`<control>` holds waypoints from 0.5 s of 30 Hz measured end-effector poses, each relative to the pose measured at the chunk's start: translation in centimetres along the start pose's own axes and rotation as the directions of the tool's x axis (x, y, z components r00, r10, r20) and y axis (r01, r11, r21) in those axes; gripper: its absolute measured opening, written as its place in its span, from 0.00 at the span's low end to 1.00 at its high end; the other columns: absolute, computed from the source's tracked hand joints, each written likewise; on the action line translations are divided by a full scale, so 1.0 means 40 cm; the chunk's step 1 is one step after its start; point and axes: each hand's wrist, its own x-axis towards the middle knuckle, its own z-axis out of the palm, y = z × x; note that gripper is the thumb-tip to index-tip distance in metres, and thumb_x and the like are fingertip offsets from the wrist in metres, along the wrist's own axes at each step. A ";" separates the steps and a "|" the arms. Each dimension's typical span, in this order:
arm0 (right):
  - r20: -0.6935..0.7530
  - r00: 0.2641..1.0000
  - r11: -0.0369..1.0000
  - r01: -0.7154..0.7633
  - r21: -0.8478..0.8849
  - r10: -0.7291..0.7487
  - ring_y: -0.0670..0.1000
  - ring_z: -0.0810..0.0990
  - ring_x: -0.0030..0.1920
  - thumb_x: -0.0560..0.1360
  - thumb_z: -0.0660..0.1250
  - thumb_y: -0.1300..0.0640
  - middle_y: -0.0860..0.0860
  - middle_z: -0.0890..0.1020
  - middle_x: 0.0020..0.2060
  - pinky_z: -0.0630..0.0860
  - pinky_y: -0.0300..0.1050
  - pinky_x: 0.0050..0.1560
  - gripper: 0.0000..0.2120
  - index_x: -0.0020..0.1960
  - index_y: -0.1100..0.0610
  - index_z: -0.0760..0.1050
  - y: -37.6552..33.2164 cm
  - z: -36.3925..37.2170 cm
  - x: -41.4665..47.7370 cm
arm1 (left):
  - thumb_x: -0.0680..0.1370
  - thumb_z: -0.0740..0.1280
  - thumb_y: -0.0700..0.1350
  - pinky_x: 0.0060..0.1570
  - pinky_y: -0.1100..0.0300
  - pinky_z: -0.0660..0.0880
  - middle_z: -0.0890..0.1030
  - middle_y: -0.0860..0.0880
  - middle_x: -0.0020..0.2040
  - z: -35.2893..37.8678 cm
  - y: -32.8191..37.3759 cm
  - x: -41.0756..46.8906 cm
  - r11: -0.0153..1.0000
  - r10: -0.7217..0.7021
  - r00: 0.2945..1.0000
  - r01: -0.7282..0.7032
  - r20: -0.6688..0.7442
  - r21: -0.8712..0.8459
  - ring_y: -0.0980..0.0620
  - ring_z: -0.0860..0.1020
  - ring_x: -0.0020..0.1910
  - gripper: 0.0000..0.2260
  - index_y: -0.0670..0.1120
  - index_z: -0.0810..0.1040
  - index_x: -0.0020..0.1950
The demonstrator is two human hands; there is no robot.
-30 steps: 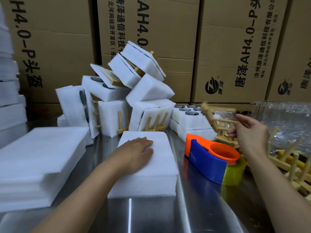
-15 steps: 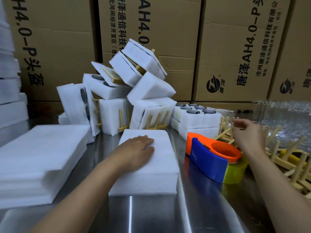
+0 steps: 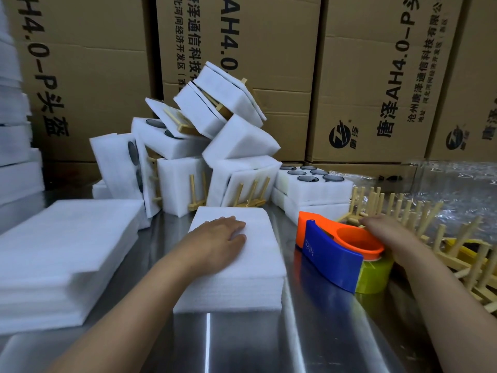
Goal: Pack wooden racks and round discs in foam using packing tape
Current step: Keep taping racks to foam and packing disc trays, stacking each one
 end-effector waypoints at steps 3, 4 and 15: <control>0.034 0.999 0.998 -0.022 0.059 0.020 0.61 0.74 0.61 0.81 0.57 0.57 0.63 0.74 0.64 0.69 0.51 0.51 0.16 0.64 0.65 0.73 0.002 0.000 -0.001 | 0.82 0.51 0.55 0.70 0.63 0.50 0.55 0.56 0.77 0.001 0.000 -0.001 1.000 -0.004 1.000 0.004 0.000 -0.006 0.57 0.53 0.75 0.21 0.56 0.59 0.75; 0.043 0.999 0.998 -0.020 0.059 0.018 0.61 0.75 0.60 0.81 0.57 0.56 0.63 0.74 0.64 0.70 0.52 0.52 0.17 0.64 0.64 0.73 0.004 -0.001 -0.002 | 0.82 0.51 0.55 0.70 0.62 0.50 0.55 0.56 0.77 0.001 0.001 -0.001 1.000 -0.004 1.000 0.004 0.000 -0.007 0.56 0.53 0.75 0.21 0.56 0.59 0.75; 0.076 0.996 0.982 -0.051 0.183 0.038 0.51 0.76 0.37 0.79 0.60 0.48 0.59 0.81 0.53 0.72 0.47 0.40 0.14 0.54 0.58 0.76 0.012 -0.003 -0.001 | 0.82 0.50 0.55 0.70 0.62 0.49 0.54 0.56 0.77 0.003 -0.001 0.000 1.000 0.002 1.000 -0.002 -0.009 0.007 0.58 0.52 0.75 0.21 0.56 0.58 0.75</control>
